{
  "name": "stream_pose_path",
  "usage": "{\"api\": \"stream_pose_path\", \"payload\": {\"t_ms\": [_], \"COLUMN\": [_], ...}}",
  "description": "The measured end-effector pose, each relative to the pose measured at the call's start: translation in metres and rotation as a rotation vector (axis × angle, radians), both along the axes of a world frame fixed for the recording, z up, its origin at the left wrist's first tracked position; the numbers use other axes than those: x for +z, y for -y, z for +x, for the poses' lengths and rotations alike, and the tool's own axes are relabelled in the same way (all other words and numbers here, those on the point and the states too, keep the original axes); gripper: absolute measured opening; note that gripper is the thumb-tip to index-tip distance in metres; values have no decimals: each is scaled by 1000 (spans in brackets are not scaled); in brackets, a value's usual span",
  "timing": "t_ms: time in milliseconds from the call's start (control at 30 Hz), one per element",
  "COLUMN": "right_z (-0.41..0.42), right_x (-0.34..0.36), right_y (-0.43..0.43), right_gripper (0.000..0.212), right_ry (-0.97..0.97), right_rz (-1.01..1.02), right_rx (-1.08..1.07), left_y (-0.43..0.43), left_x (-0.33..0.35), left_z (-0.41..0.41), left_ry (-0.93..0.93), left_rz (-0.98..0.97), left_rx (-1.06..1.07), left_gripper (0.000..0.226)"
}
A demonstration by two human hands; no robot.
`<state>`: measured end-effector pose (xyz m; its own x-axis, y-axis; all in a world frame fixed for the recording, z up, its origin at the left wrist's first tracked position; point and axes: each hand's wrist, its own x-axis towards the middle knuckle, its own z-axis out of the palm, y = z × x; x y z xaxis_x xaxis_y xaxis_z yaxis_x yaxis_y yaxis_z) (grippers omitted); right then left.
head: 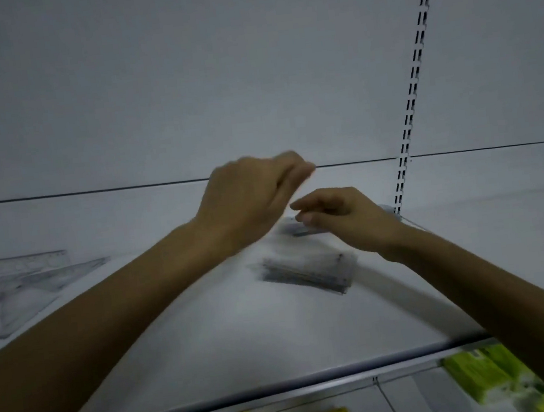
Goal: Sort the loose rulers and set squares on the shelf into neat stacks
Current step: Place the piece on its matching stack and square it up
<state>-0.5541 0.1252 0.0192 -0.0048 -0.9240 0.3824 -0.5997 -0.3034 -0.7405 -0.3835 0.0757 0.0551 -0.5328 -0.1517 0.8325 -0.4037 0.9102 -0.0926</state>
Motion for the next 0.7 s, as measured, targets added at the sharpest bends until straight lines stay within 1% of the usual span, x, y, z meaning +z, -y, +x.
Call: {"api": "stream_pose_path", "payload": {"t_ms": [67,133,167,200,233,300,367,433,467,533,567,633,667,700], "right_z": [11,25,32,38,42,43,33,15,6,-15,-27,-52,-64,-77], "right_x": [3,3,3,4,5,8,11,10,8,5,4,2,0,-3], "right_y": [0,1,2,5,8,17,24,28,29,33,36,41,43,46], "right_gripper": [50,74,78,77,71,52,45,42,39,30,28,26,26,26], "right_ry": [-53,-157,-200,-231,-240,-217,-221,-298,-367,-548,-644,-814,-880,-935], "right_rz": [-32,-110,-177,-259,-353,-536,-604,-625,-668,-813,-889,-957,-952,-929], "right_rx": [3,-22,-33,-51,-73,-129,-184,-232,-275,-391,-450,-533,-563,-592], "left_y": [1,-5,-9,-14,-21,-28,-27,-19,-13,2,11,27,34,40], "left_x": [30,52,60,64,67,68,67,62,58,48,41,25,15,5], "left_z": [-1,-7,-13,-20,-27,-38,-42,-41,-40,-39,-39,-39,-40,-42], "left_ry": [-259,-437,-478,-503,-528,-612,-731,-836,-873,-885,-849,-715,-638,-560], "left_rz": [169,219,219,208,203,258,384,533,600,742,843,1072,1133,1124], "left_rx": [-168,-305,-354,-387,-416,-482,-541,-537,-498,-366,-297,-198,-155,-92], "left_gripper": [45,38,41,43,44,41,34,32,32,29,27,27,29,29]}}
